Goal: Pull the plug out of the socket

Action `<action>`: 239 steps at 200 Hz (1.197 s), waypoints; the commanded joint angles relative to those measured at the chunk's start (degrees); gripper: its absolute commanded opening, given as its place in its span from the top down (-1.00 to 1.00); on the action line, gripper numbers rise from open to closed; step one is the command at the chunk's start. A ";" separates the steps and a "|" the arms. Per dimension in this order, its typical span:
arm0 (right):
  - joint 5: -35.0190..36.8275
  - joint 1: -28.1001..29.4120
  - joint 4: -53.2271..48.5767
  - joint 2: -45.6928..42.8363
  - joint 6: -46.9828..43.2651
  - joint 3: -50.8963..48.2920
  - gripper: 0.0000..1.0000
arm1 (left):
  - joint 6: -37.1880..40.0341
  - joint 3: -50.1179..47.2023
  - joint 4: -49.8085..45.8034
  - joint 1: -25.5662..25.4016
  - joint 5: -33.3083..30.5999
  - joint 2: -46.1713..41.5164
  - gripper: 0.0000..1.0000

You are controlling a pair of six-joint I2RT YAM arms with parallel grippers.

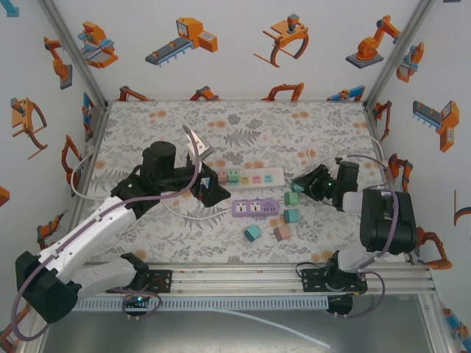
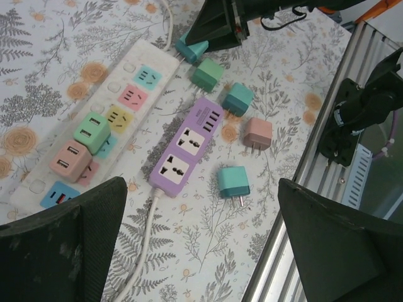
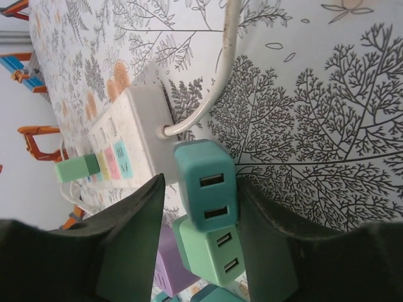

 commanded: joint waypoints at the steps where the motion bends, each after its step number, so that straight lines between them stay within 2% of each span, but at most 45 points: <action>1: 6.03 -0.34 -6.88 -3.53 -3.17 0.04 0.01 | 1.12 1.78 -0.69 -0.34 -1.43 0.43 -0.94; 20: 9.37 -0.31 -10.73 -6.46 -3.97 0.13 -0.01 | 0.85 1.78 -0.87 -0.51 -3.72 0.54 -0.94; 82: 15.44 -0.33 -19.97 -18.72 -6.79 3.73 -0.02 | -1.65 1.94 -3.82 -0.54 -17.33 0.11 -0.94; 115: 16.42 0.88 -17.56 -26.85 -8.86 5.58 0.02 | -5.85 0.55 -2.42 -0.46 -24.97 -0.10 -0.94; 133: 15.99 3.60 -15.20 -29.61 -12.56 6.99 0.02 | -9.83 -0.70 -0.40 -0.24 -29.26 0.51 -0.94; 158: 16.48 9.97 -12.49 -31.35 -22.91 9.22 0.01 | -15.12 -1.12 -0.20 0.82 -34.96 2.22 -0.94; 186: 14.99 19.33 -9.25 -30.20 -38.27 11.82 -0.01 | -20.29 -1.46 -0.13 3.70 -35.51 4.43 -0.94; 211: 9.22 25.71 -6.87 -26.06 -52.00 14.65 -0.01 | -25.55 -1.69 -0.14 6.99 -35.05 7.02 -0.94; 239: -0.97 30.47 -10.02 -19.89 -66.71 19.29 -0.07 | -28.34 -1.51 -0.24 9.27 -35.42 9.92 -0.94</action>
